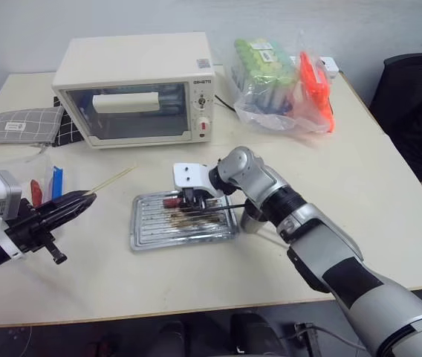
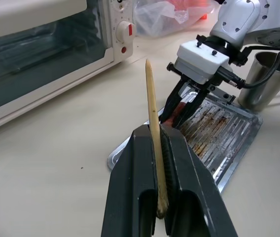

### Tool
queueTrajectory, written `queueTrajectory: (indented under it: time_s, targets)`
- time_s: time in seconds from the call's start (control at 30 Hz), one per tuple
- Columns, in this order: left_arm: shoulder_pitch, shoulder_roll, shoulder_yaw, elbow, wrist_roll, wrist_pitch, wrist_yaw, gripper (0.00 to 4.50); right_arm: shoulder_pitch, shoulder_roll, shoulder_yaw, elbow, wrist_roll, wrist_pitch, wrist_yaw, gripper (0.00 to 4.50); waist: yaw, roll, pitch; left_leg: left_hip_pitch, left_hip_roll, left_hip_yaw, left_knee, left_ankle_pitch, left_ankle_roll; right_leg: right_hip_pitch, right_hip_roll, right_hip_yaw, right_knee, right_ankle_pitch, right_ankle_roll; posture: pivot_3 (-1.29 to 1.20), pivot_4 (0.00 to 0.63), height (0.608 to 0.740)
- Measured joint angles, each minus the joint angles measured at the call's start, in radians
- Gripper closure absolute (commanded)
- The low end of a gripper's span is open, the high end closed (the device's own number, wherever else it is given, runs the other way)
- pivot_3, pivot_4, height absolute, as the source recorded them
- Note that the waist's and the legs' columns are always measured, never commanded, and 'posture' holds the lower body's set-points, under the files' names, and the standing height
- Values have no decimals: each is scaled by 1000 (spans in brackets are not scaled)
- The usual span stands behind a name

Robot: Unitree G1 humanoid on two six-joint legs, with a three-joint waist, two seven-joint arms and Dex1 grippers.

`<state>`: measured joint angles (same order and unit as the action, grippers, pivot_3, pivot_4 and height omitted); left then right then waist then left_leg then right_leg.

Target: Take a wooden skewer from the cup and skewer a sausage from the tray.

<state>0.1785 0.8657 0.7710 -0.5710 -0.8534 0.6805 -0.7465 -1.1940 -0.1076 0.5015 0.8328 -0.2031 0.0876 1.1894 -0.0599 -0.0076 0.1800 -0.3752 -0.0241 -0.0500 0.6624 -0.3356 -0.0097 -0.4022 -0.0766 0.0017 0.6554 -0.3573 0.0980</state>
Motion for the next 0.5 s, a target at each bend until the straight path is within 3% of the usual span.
queueTrajectory:
  time_s: [0.3, 0.5]
  targets:
    - [-92, 67, -51, 114, 20, -17, -79, 4500, -28, -178, -38, -434, 132, 344, 300, 3785, 6, 0, 0, -1, 0, 0, 0, 0, 0, -2, 0, 0, 2, 0, 0, 0, 150, 740]
    - [-91, 126, -117, 123, 10, -9, -201, 4500, -61, -350, -44, -574, 222, 420, 349, 3785, 6, 0, 0, -1, 0, 1, 0, 0, 0, -4, -1, 0, 1, 0, 0, 0, 150, 740]
